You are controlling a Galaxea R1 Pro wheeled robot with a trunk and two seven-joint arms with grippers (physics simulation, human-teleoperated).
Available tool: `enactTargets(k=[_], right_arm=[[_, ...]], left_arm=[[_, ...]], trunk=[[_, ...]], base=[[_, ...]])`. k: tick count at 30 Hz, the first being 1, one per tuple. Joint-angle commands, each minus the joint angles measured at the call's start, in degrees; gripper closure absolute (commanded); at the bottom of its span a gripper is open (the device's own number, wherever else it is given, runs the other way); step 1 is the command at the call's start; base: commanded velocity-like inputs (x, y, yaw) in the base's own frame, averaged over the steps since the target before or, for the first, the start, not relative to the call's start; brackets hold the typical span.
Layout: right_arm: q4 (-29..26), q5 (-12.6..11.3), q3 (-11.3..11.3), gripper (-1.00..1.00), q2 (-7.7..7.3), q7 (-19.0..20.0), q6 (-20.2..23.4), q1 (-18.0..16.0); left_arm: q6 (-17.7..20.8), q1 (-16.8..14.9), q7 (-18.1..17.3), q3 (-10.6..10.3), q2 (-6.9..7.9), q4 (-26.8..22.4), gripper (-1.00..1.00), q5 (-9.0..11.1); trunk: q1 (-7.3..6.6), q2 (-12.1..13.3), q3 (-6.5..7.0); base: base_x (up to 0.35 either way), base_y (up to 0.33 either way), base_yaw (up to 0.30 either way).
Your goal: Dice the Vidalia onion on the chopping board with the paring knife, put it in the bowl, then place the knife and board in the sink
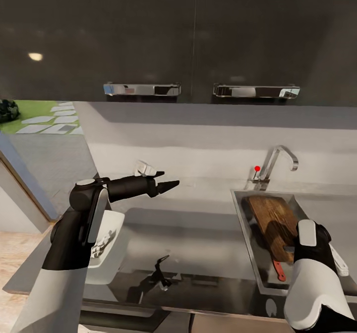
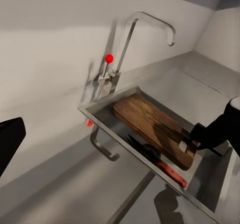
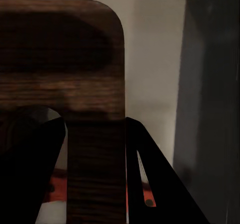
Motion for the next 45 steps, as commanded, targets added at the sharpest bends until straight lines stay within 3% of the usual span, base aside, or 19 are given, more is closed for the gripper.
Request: enactTargets(k=[1,12,45], right_arm=[[-0.08,-0.29,-0.07,1.0,-0.02,-0.27,0.45,-0.06],[-0.08,-0.29,-0.14,1.0,-0.04,-0.27,0.45,-0.07],[-0.08,-0.35,-0.19,1.0,-0.04,-0.27,0.45,-0.07]], left_arm=[[0.47,-0.06,-0.08,0.03,-0.03,-0.01,-1.0,0.14],[0.46,-0.06,-0.08,0.03,-0.03,-0.01,-1.0,0.14],[0.46,-0.06,-0.08,-1.11,-0.03,-0.01,-1.0,0.14]], trunk=[[0.03,-0.13,-0.16],[0.03,-0.13,-0.36],[0.03,-0.13,-3.28]], base=[[0.0,0.0,0.0],[0.0,0.0,0.0],[0.025,0.0,0.0]])
